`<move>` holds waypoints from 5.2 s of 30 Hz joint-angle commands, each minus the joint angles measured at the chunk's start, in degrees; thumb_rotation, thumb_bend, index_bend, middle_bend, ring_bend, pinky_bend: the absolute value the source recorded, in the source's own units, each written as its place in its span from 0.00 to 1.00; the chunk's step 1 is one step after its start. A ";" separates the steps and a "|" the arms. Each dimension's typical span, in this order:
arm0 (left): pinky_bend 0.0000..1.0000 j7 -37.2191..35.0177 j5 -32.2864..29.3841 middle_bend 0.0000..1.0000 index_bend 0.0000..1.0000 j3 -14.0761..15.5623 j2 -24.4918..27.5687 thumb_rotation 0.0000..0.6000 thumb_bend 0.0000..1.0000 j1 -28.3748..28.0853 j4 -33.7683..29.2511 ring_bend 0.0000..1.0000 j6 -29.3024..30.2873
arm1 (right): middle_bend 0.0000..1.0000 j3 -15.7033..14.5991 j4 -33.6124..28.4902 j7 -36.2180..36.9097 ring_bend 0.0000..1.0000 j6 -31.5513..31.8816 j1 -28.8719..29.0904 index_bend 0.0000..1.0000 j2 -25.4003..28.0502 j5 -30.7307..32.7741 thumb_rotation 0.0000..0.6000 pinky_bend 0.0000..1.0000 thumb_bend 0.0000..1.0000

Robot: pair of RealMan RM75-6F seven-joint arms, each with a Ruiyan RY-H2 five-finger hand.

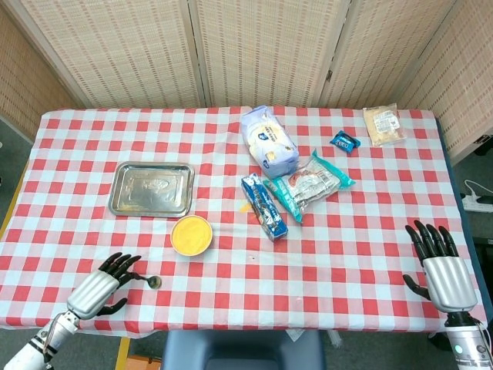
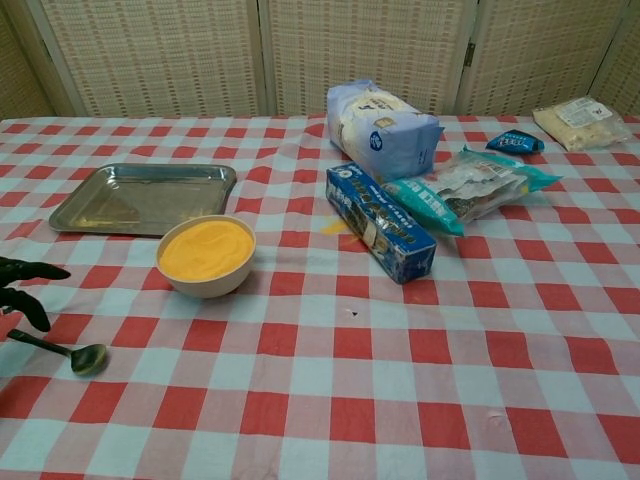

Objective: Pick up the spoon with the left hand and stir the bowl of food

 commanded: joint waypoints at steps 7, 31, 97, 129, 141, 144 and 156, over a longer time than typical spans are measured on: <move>0.02 5.58 -1.96 0.00 0.39 -1.68 -5.45 1.00 0.41 -1.26 5.53 0.00 0.77 | 0.00 -0.24 -0.33 0.32 0.00 -0.57 -0.08 0.00 0.42 0.09 1.00 0.00 0.12; 0.02 11.11 -3.76 0.00 0.42 -0.83 -12.37 1.00 0.41 -1.41 14.24 0.00 2.04 | 0.00 -0.19 -0.96 -0.17 0.00 -1.55 -0.12 0.00 0.52 0.75 1.00 0.00 0.12; 0.02 15.86 -10.52 0.00 0.59 -13.87 -15.77 1.00 0.41 -9.57 5.72 0.00 7.54 | 0.00 -0.07 -1.51 0.06 0.00 -3.51 0.21 0.00 1.29 2.48 1.00 0.00 0.12; 0.02 51.42 -19.30 0.01 0.59 -16.98 -34.70 1.00 0.43 -12.39 22.46 0.00 9.66 | 0.00 -0.88 -2.11 2.98 0.00 -5.26 0.70 0.00 3.19 2.26 1.00 0.00 0.12; 0.02 52.68 -20.47 0.01 0.59 -15.98 -36.18 1.00 0.43 -11.90 23.50 0.00 9.24 | 0.00 -1.05 -2.19 3.19 0.00 -4.80 0.50 0.00 3.31 1.78 1.00 0.00 0.12; 0.02 53.22 -20.18 0.02 0.60 -15.70 -36.80 1.00 0.43 -11.97 24.21 0.00 9.72 | 0.00 -1.00 -2.10 3.12 0.00 -5.01 0.57 0.00 3.25 1.99 1.00 0.00 0.12; 0.02 56.08 -21.05 0.00 0.22 -15.37 -37.09 1.00 0.42 -11.39 23.10 0.00 9.96 | 0.00 -0.88 -2.06 3.02 0.00 -4.83 0.52 0.00 3.16 2.11 1.00 0.00 0.12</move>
